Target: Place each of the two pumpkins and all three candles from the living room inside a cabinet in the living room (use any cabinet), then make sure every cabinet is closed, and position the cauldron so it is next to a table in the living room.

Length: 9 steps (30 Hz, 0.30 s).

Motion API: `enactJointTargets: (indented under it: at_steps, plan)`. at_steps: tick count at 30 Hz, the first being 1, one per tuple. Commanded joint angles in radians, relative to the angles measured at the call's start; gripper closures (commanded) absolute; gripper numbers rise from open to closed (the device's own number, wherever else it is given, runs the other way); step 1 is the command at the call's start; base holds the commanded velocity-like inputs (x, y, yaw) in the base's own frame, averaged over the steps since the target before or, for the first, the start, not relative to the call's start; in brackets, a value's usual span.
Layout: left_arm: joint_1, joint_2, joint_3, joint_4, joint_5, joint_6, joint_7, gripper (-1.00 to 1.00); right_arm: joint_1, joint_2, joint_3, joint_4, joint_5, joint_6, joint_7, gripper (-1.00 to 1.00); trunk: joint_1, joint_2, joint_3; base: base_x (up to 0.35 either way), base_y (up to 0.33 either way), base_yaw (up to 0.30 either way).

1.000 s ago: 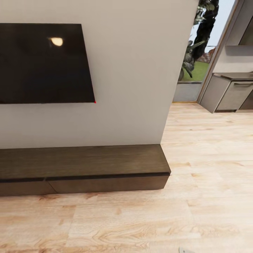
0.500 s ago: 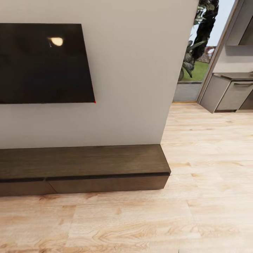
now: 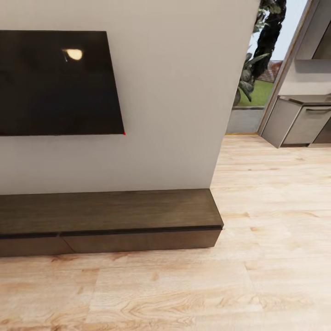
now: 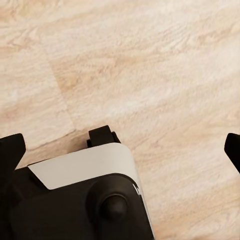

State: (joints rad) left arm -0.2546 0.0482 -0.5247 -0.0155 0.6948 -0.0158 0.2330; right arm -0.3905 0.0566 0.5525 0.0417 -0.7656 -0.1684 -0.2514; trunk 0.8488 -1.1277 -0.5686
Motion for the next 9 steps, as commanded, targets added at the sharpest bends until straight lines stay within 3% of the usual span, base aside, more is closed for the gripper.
enactJointTargets:
  at_steps: [1, 9]
  plan:
    - [0.0, 0.0, -0.009, -0.001, 0.01, -0.001, 0.003, -1.0, -0.001, 0.002, 0.007, 0.003, -0.009, -0.005, 0.001, -1.0, 0.0, -0.001, -0.001, 0.0, 0.0, 0.0]
    - [0.0, 0.001, -0.009, -0.001, 0.01, -0.001, 0.003, -1.0, -0.001, -0.003, 0.007, 0.004, -0.015, -0.005, 0.001, -1.0, 0.0, -0.001, -0.001, 0.0, 0.0, 0.0]
